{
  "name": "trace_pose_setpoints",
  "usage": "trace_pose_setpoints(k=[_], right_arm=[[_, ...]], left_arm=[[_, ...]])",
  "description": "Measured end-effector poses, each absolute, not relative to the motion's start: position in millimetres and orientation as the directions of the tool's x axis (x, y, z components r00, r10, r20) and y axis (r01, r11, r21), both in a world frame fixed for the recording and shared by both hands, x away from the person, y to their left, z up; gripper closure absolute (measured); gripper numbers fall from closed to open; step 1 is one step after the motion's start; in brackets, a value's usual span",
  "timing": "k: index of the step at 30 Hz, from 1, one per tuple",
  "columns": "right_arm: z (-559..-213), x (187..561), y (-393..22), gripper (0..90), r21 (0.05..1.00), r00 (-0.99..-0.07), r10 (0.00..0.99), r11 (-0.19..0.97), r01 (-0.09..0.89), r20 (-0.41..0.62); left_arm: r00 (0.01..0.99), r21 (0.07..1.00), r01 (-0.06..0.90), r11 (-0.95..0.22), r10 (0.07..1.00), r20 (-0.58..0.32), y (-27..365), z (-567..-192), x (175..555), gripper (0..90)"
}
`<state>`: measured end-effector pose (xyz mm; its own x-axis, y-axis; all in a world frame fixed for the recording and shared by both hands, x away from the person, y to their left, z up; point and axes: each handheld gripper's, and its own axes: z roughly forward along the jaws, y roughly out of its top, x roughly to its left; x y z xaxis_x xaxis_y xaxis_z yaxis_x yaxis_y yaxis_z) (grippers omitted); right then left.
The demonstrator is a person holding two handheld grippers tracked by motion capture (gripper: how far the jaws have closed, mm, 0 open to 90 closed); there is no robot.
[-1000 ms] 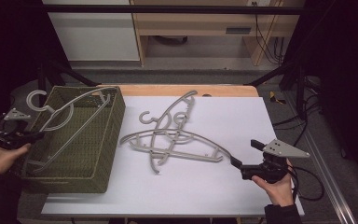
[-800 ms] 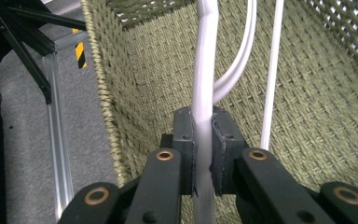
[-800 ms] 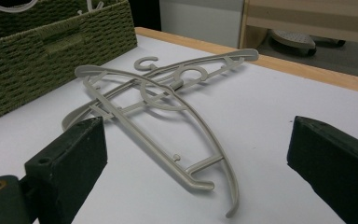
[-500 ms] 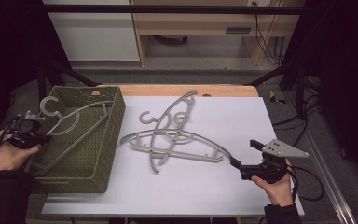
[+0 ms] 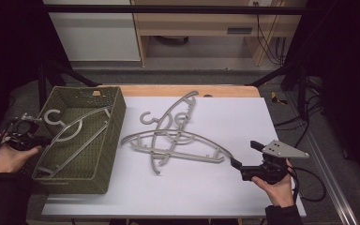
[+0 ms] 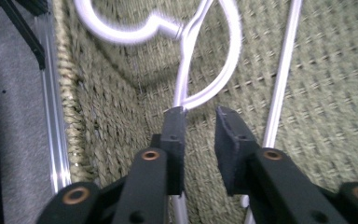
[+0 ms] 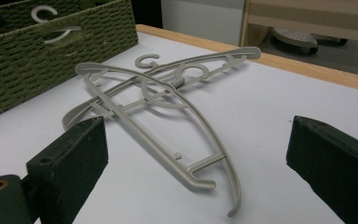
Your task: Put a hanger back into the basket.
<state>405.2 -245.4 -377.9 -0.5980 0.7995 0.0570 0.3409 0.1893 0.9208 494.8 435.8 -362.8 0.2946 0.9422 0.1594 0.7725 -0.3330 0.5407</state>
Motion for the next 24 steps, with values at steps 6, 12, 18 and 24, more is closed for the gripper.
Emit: trace_pose_setpoints(k=[6,12,18,24], right_arm=[[-377.5,406.1,-245.2,6.5,0.921,-0.598,0.8,0.19,0.339,0.055],[-375.5,406.9,-244.8,6.8,0.923,-0.596,0.802,0.188,0.335,0.053],[-372.4,410.1,-241.0,7.5,0.924,-0.598,0.8,0.192,0.331,0.048],[-369.0,415.7,-235.0,8.0,0.925,-0.601,0.798,0.193,0.327,0.046]], left_arm=[[0.34,0.686,0.66,-0.305,0.936,0.089,420.6,-349.1,477.0,55.3],[0.423,0.79,0.538,-0.292,0.905,0.046,385.0,-344.6,462.8,40.5],[0.521,0.874,0.421,-0.243,0.853,-0.014,344.1,-338.0,444.0,28.8],[0.611,0.921,0.324,-0.218,0.791,-0.028,303.3,-338.4,421.7,18.4]])
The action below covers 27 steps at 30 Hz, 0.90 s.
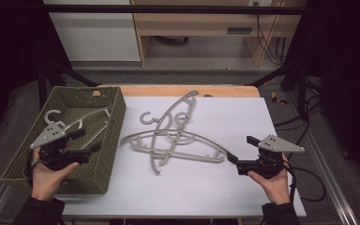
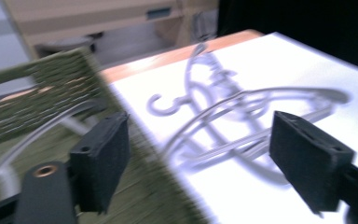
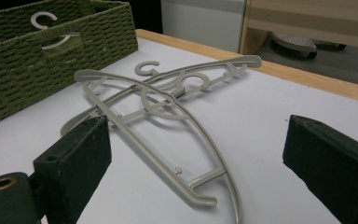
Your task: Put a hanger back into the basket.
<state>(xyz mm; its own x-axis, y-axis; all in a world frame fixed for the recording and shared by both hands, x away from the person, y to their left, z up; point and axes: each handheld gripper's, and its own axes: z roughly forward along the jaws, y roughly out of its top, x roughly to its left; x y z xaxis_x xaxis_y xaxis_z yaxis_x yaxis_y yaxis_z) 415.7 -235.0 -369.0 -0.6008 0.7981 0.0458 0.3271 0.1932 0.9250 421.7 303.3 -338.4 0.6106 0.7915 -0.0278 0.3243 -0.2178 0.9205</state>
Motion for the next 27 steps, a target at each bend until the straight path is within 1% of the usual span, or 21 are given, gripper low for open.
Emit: trace_pose_setpoints(k=[2,5,9,14,21,26,27], right_arm=[[-367.1,417.6,-232.8,8.0,0.925,-0.603,0.797,0.191,0.327,0.048],[-365.4,421.8,-228.7,8.1,0.927,-0.609,0.792,0.193,0.322,0.047],[-365.1,430.1,-221.2,8.6,0.927,-0.616,0.786,0.196,0.32,0.047],[-368.2,444.3,-208.4,9.6,0.915,-0.624,0.78,0.215,0.341,0.05],[-375.2,472.7,-186.8,12.6,0.877,-0.633,0.774,0.286,0.387,0.027],[-389.8,496.3,-173.0,15.0,0.833,-0.645,0.764,0.358,0.423,-0.001],[-389.8,496.3,-173.0,15.0,0.833,-0.645,0.764,0.358,0.423,-0.001]], left_arm=[[0.627,0.929,0.31,-0.202,0.778,-0.04,293.7,-339.9,417.4,15.4],[0.637,0.936,0.284,-0.206,0.77,-0.024,285.0,-340.0,411.2,12.6],[0.645,0.947,0.266,-0.18,0.763,-0.036,280.5,-340.7,403.1,12.0],[0.652,0.943,0.268,-0.198,0.758,-0.026,277.3,-342.7,402.6,10.9],[0.655,0.936,0.281,-0.213,0.755,-0.025,276.4,-348.7,406.2,10.7],[0.653,0.933,0.284,-0.221,0.757,-0.019,277.2,-350.2,407.8,10.8],[0.653,0.933,0.284,-0.221,0.757,-0.019,277.2,-350.2,407.8,10.9]])
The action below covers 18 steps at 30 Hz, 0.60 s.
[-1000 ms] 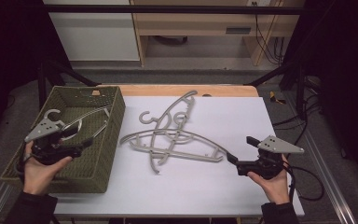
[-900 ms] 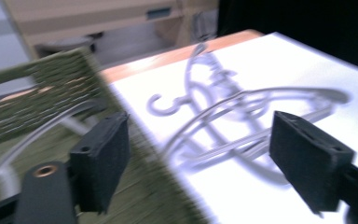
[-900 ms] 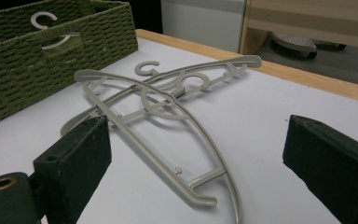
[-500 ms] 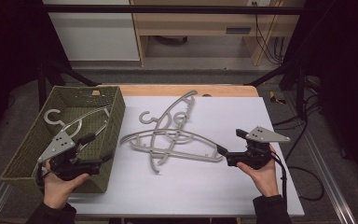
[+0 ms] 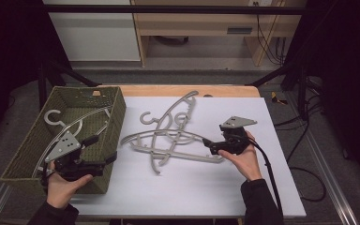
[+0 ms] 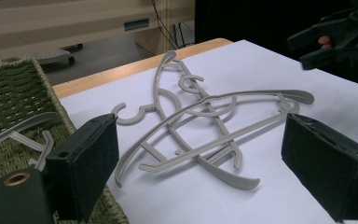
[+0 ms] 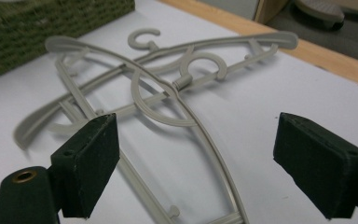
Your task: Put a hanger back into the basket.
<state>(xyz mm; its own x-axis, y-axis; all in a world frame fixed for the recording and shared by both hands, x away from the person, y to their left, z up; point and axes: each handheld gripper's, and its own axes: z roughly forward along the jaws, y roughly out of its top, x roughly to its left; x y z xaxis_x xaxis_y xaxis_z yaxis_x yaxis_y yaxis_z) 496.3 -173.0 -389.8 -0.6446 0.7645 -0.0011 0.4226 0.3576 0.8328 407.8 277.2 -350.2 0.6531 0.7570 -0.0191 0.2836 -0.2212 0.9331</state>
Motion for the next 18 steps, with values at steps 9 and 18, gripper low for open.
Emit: trace_pose_setpoints(k=[9,18], right_arm=[[-435.2,540.2,-167.2,28.1,0.746,-0.635,0.771,0.451,0.49,-0.049],[-459.2,554.0,-163.6,43.4,0.683,-0.65,0.759,0.495,0.536,-0.04]], left_arm=[[0.651,0.932,0.286,-0.221,0.759,-0.02,279.4,-351.0,409.4,11.1],[0.654,0.931,0.288,-0.224,0.756,-0.02,279.4,-352.1,410.6,11.6]])
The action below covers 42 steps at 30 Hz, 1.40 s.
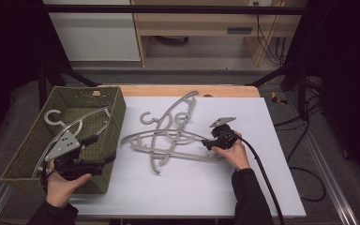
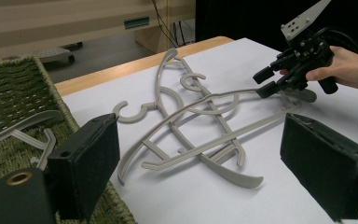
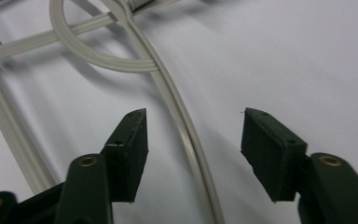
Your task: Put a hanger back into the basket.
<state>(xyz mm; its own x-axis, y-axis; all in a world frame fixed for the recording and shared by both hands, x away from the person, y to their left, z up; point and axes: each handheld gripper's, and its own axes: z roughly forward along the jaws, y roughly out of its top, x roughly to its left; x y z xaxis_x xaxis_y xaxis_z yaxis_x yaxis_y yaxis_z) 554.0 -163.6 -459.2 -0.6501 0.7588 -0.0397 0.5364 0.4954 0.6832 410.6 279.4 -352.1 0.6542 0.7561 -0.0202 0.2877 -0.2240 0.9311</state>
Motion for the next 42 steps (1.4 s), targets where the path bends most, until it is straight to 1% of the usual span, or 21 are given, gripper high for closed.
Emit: trace_pose_setpoints(k=[2,4,5,6,7,8,9,11,13,14,15,18,22,28,29,31,32,34,39,41,42], right_arm=[[-460.8,554.5,-163.1,45.5,0.683,-0.654,0.755,0.497,0.534,-0.038],[-464.8,556.0,-162.2,54.2,0.663,-0.654,0.755,0.51,0.548,-0.041],[-464.8,556.0,-162.2,54.2,0.663,-0.654,0.755,0.51,0.548,-0.041],[-465.7,556.6,-162.6,57.5,0.659,-0.658,0.752,0.519,0.545,-0.048],[-467.2,557.3,-162.9,62.0,0.651,-0.663,0.746,0.531,0.542,-0.056],[-468.3,557.3,-161.5,70.5,0.655,-0.657,0.754,0.51,0.557,-0.028],[-468.3,557.3,-161.5,70.5,0.655,-0.657,0.754,0.51,0.557,-0.028],[-468.1,556.4,-161.6,74.5,0.648,-0.668,0.744,0.523,0.553,-0.03],[-467.7,556.2,-161.9,75.2,0.643,-0.676,0.736,0.533,0.549,-0.033],[-466.6,554.5,-160.1,76.5,0.64,-0.667,0.745,0.521,0.566,-0.016],[-465.8,553.0,-160.2,79.0,0.633,-0.686,0.727,0.537,0.558,-0.011],[-464.2,550.7,-160.2,81.5,0.627,-0.7,0.714,0.55,0.551,-0.012],[-459.0,543.9,-162.4,81.8,0.614,-0.712,0.702,0.553,0.563,0.021],[-459.0,533.2,-159.9,80.6,0.6,-0.727,0.686,0.579,0.551,0.006],[-459.9,531.0,-159.4,73.8,0.597,-0.726,0.688,0.581,0.554,0.004],[-459.9,530.2,-158.2,72.7,0.594,-0.716,0.698,0.579,0.558,-0.007],[-460.2,531.0,-158.3,71.1,0.597,-0.724,0.689,0.586,0.547,-0.013],[-459.5,535.5,-155.4,66.9,0.626,-0.716,0.698,0.559,0.544,-0.001],[-463.1,542.2,-148.0,67.9,0.619,-0.706,0.708,0.554,0.557,0.001],[-466.3,545.2,-144.5,72.2,0.603,-0.704,0.71,0.565,0.564,-0.006],[-466.6,546.2,-145.2,75.1,0.613,-0.708,0.706,0.555,0.563,0.012]], left_arm=[[0.655,0.931,0.288,-0.225,0.756,-0.02,279.2,-352.3,410.6,11.7],[0.657,0.93,0.289,-0.229,0.754,-0.018,278.7,-352.6,410.7,11.9],[0.657,0.93,0.288,-0.23,0.754,-0.016,278.5,-352.8,410.8,11.9],[0.657,0.929,0.288,-0.232,0.754,-0.016,278.0,-353.2,411.0,12.0],[0.658,0.928,0.289,-0.233,0.753,-0.015,277.6,-353.6,411.2,12.1],[0.659,0.927,0.29,-0.239,0.752,-0.013,277.3,-354.1,411.4,12.2],[0.659,0.927,0.29,-0.239,0.752,-0.013,277.3,-354.1,411.4,12.2],[0.66,0.926,0.29,-0.241,0.751,-0.011,277.2,-354.5,411.6,12.3],[0.659,0.926,0.29,-0.241,0.752,-0.011,277.3,-354.4,411.6,12.3],[0.659,0.927,0.289,-0.24,0.752,-0.01,277.4,-354.3,411.5,12.3],[0.659,0.927,0.29,-0.24,0.752,-0.011,277.5,-354.2,411.4,12.4],[0.659,0.926,0.289,-0.242,0.752,-0.009,277.4,-354.2,411.2,12.5],[0.66,0.926,0.288,-0.244,0.751,-0.007,277.1,-354.2,410.9,12.6],[0.662,0.926,0.286,-0.248,0.749,-0.004,275.6,-354.0,410.2,12.6],[0.663,0.925,0.286,-0.249,0.748,-0.004,275.3,-354.0,410.2,12.7],[0.664,0.925,0.286,-0.25,0.747,-0.003,274.6,-354.2,410.4,12.6],[0.665,0.924,0.287,-0.252,0.747,-0.003,274.3,-354.4,410.6,12.6],[0.666,0.923,0.288,-0.254,0.746,-0.003,273.9,-354.8,410.9,12.6],[0.668,0.923,0.288,-0.255,0.744,-0.003,273.7,-355.4,411.0,12.7],[0.669,0.923,0.288,-0.255,0.743,-0.003,273.8,-355.4,411.0,12.7],[0.669,0.923,0.288,-0.255,0.743,-0.003,273.8,-355.4,411.0,12.8]])
